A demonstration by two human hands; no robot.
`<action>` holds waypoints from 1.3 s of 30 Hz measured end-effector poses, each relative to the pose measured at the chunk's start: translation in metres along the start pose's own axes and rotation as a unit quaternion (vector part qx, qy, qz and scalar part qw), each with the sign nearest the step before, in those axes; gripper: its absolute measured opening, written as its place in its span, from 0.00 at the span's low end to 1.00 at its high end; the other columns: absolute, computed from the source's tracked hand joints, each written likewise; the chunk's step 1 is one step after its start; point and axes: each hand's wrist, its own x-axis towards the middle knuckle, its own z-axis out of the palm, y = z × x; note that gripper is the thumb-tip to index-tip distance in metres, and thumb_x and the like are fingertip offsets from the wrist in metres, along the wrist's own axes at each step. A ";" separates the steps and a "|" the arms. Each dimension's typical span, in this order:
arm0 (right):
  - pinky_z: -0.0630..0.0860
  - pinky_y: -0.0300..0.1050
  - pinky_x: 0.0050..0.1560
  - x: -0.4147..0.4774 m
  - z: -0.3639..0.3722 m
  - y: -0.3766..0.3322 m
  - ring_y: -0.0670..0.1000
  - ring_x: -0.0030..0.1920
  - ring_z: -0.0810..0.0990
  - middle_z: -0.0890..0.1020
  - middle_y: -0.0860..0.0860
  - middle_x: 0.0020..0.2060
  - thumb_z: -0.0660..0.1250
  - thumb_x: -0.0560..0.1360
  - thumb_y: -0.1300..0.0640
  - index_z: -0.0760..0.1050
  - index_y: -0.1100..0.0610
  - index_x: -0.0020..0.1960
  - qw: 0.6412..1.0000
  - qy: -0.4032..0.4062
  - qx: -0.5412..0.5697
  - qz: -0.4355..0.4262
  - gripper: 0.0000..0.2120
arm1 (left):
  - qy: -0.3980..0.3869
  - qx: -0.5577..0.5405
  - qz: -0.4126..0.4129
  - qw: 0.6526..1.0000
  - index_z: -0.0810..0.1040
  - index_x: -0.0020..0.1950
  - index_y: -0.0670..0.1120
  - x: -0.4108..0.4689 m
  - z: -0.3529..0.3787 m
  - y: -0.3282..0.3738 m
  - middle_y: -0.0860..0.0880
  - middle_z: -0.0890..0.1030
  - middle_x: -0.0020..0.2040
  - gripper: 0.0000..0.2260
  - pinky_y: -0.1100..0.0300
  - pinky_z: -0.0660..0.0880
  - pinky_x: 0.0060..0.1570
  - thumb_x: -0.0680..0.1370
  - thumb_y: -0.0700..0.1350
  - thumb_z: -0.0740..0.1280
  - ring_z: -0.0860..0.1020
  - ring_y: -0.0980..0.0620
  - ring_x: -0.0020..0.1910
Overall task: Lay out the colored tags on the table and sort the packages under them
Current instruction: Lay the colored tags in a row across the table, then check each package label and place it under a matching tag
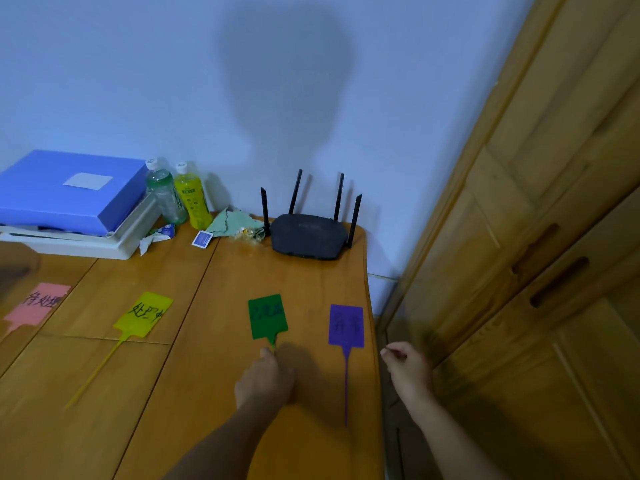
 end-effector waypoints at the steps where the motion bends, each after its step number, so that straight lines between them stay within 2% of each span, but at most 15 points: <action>1: 0.80 0.50 0.53 -0.002 -0.001 0.002 0.49 0.48 0.80 0.80 0.46 0.45 0.69 0.78 0.57 0.77 0.49 0.51 1.000 0.001 -0.003 -0.003 0.05 | -0.011 0.008 -0.004 1.000 0.68 0.65 0.45 -0.001 0.004 0.002 0.47 0.80 0.54 0.15 0.51 0.78 0.47 0.82 0.52 0.57 0.81 0.44 0.54; 4: 0.79 0.50 0.54 -0.006 -0.005 0.007 0.48 0.48 0.79 0.80 0.45 0.45 0.69 0.78 0.58 0.76 0.47 0.50 1.000 0.002 -0.010 -0.003 0.06 | -0.031 0.037 -0.018 0.999 0.68 0.71 0.43 -0.003 0.015 -0.002 0.46 0.80 0.59 0.16 0.52 0.79 0.50 0.83 0.42 0.57 0.80 0.44 0.58; 6: 0.80 0.51 0.54 -0.007 -0.008 0.008 0.48 0.48 0.79 0.80 0.45 0.46 0.69 0.78 0.58 0.76 0.48 0.51 1.000 0.001 -0.012 0.001 0.06 | -0.027 0.042 -0.026 0.998 0.71 0.67 0.43 -0.004 0.015 -0.009 0.47 0.80 0.58 0.13 0.53 0.80 0.50 0.83 0.39 0.58 0.81 0.45 0.58; 8: 0.80 0.51 0.55 -0.008 -0.011 0.008 0.48 0.49 0.79 0.79 0.45 0.46 0.69 0.78 0.58 0.77 0.48 0.51 1.000 -0.001 -0.013 0.004 0.06 | -0.020 0.036 -0.028 0.999 0.73 0.64 0.45 -0.003 0.012 -0.016 0.47 0.81 0.57 0.11 0.54 0.79 0.49 0.83 0.39 0.59 0.81 0.46 0.57; 12: 0.80 0.50 0.55 -0.012 -0.012 0.008 0.48 0.49 0.79 0.80 0.46 0.47 0.69 0.78 0.58 0.78 0.49 0.51 1.000 0.000 -0.028 0.011 0.06 | -0.007 0.036 -0.024 0.999 0.73 0.63 0.46 -0.005 0.007 -0.034 0.48 0.81 0.56 0.10 0.54 0.80 0.48 0.83 0.40 0.58 0.81 0.47 0.56; 17: 0.78 0.47 0.51 -0.025 -0.007 -0.004 0.47 0.46 0.79 0.81 0.48 0.45 0.69 0.78 0.60 0.76 0.46 0.44 0.999 -0.002 -0.050 0.009 0.09 | -0.029 0.041 -0.043 0.998 0.74 0.58 0.48 -0.008 -0.009 -0.042 0.51 0.81 0.54 0.09 0.56 0.75 0.44 0.83 0.42 0.56 0.81 0.48 0.55; 20: 0.75 0.43 0.48 -0.030 -0.003 -0.023 0.47 0.46 0.78 0.83 0.50 0.48 0.68 0.79 0.60 0.79 0.51 0.49 0.995 -0.011 -0.094 -0.013 0.04 | -0.024 0.038 -0.022 0.999 0.73 0.53 0.50 -0.012 -0.025 -0.044 0.51 0.79 0.50 0.06 0.56 0.75 0.44 0.83 0.47 0.57 0.81 0.49 0.53; 23: 0.73 0.41 0.52 -0.041 0.002 -0.067 0.49 0.53 0.79 0.83 0.52 0.56 0.66 0.81 0.57 0.80 0.56 0.60 0.984 -0.050 -0.154 -0.077 0.10 | 0.012 0.041 0.011 0.999 0.75 0.56 0.49 -0.017 -0.063 -0.041 0.50 0.79 0.52 0.12 0.54 0.79 0.48 0.82 0.54 0.58 0.81 0.48 0.52; 26: 0.72 0.45 0.63 -0.059 0.009 -0.130 0.52 0.65 0.75 0.79 0.51 0.64 0.61 0.82 0.48 0.75 0.55 0.68 0.942 -0.086 -0.274 -0.171 0.18 | 0.056 0.080 0.072 0.993 0.75 0.60 0.49 -0.016 -0.122 -0.040 0.49 0.79 0.56 0.16 0.53 0.78 0.49 0.81 0.58 0.59 0.78 0.48 0.55; 29: 0.69 0.50 0.68 -0.090 0.016 -0.207 0.53 0.72 0.69 0.73 0.49 0.71 0.55 0.83 0.42 0.69 0.52 0.73 0.892 -0.064 -0.378 -0.239 0.24 | 0.096 0.108 0.126 0.981 0.77 0.59 0.48 -0.022 -0.193 -0.046 0.47 0.79 0.58 0.18 0.51 0.75 0.54 0.81 0.58 0.57 0.76 0.45 0.59; 31: 0.64 0.50 0.73 -0.118 0.023 -0.257 0.52 0.76 0.63 0.66 0.48 0.77 0.53 0.83 0.41 0.64 0.51 0.78 0.880 -0.052 -0.394 -0.260 0.26 | 0.127 0.109 0.143 0.975 0.78 0.60 0.47 -0.030 -0.241 -0.057 0.46 0.79 0.60 0.20 0.50 0.73 0.57 0.81 0.59 0.56 0.75 0.44 0.61; 33: 0.61 0.51 0.75 -0.149 0.032 -0.299 0.52 0.78 0.61 0.64 0.49 0.78 0.52 0.83 0.41 0.61 0.52 0.79 0.872 -0.042 -0.407 -0.270 0.28 | 0.147 0.114 0.160 0.969 0.77 0.63 0.47 -0.038 -0.283 -0.075 0.45 0.78 0.63 0.22 0.49 0.72 0.59 0.81 0.59 0.55 0.74 0.44 0.63; 39: 0.64 0.52 0.74 -0.269 0.074 -0.393 0.54 0.76 0.63 0.66 0.50 0.77 0.53 0.83 0.40 0.64 0.53 0.77 0.866 0.012 -0.415 -0.280 0.28 | 0.179 0.104 0.215 0.954 0.74 0.68 0.48 -0.058 -0.400 -0.164 0.43 0.76 0.67 0.25 0.46 0.72 0.63 0.80 0.61 0.54 0.72 0.42 0.67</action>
